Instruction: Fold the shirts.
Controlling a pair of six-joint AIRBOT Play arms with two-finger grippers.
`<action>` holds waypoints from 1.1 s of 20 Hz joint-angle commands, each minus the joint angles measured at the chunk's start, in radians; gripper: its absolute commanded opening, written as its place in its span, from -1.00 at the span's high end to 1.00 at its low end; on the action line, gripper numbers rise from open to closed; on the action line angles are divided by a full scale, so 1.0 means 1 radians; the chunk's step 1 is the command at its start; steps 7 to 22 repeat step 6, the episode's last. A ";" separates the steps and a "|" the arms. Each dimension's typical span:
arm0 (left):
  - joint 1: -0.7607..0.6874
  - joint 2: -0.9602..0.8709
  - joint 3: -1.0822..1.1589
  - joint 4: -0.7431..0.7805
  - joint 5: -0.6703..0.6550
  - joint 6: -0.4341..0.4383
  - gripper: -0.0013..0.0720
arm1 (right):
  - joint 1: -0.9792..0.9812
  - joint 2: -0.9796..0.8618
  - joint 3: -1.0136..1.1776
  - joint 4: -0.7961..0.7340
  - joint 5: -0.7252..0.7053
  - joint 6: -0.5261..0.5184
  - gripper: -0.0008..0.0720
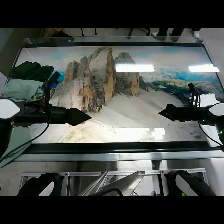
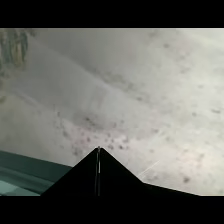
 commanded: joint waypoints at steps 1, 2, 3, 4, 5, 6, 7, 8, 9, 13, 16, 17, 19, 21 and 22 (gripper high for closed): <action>-0.004 0.067 -0.101 0.010 0.032 -0.008 0.92 | 0.020 0.005 -0.017 0.010 0.013 0.001 0.93; -0.004 0.069 -0.105 0.010 0.033 -0.008 0.92 | 0.020 0.005 -0.017 0.010 0.013 0.001 0.93; -0.004 0.069 -0.105 0.009 0.031 -0.008 0.92 | 0.020 0.005 -0.017 0.010 0.013 0.001 0.93; -0.004 0.069 -0.104 0.008 0.031 -0.008 0.92 | 0.020 0.005 -0.017 0.010 0.013 0.001 0.93; -0.004 0.069 -0.105 0.008 0.030 -0.008 0.92 | 0.020 0.005 -0.017 0.010 0.013 0.001 0.93; -0.004 0.069 -0.105 0.007 0.030 -0.008 0.92 | 0.020 0.005 -0.017 0.010 0.013 0.001 0.93; -0.004 0.069 -0.105 0.007 0.030 -0.008 0.92 | 0.020 0.005 -0.017 0.010 0.013 0.001 0.93; -0.004 0.069 -0.105 0.007 0.030 -0.008 0.92 | 0.020 0.005 -0.017 0.010 0.013 0.001 0.93; -0.004 0.069 -0.105 0.007 0.030 -0.008 0.92 | 0.020 0.005 -0.017 0.010 0.013 0.001 0.93; -0.004 0.069 -0.105 0.007 0.030 -0.008 0.92 | 0.020 0.005 -0.017 0.010 0.013 0.001 0.93; -0.004 0.069 -0.105 0.007 0.030 -0.008 0.92 | 0.020 0.005 -0.017 0.010 0.013 0.001 0.93; -0.004 0.069 -0.105 0.007 0.030 -0.008 0.92 | 0.020 0.005 -0.017 0.010 0.013 0.001 0.93; -0.004 0.069 -0.105 0.007 0.030 -0.008 0.92 | 0.020 0.005 -0.017 0.010 0.013 0.001 0.93; -0.004 0.069 -0.105 0.007 0.030 -0.008 0.92 | 0.020 0.005 -0.017 0.010 0.013 0.001 0.93; -0.004 0.069 -0.105 0.007 0.030 -0.008 0.92 | 0.020 0.005 -0.017 0.010 0.013 0.001 0.93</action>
